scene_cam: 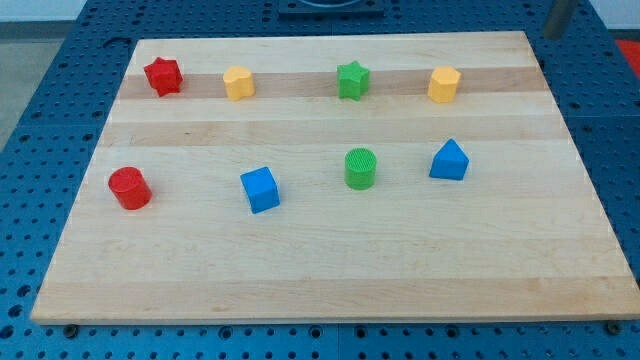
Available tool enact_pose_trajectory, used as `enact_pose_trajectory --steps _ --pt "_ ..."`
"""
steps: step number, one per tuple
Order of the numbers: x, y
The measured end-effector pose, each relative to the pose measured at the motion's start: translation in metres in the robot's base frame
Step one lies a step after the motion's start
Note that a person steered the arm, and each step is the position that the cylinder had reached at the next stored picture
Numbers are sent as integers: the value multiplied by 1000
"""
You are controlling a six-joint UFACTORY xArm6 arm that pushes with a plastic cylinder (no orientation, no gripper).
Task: Move the red circle towards bottom right
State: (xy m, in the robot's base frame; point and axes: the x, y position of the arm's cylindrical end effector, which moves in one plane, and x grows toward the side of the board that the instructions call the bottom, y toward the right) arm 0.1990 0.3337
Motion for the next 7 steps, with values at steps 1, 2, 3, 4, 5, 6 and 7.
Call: enact_pose_trajectory --steps 1,2,3,4,5,6,7 --pt "0 0" --pt "-1 6" --pt "-8 0" --pt "-7 -25" --pt "53 -39" --pt "124 -29" --pt "164 -34"
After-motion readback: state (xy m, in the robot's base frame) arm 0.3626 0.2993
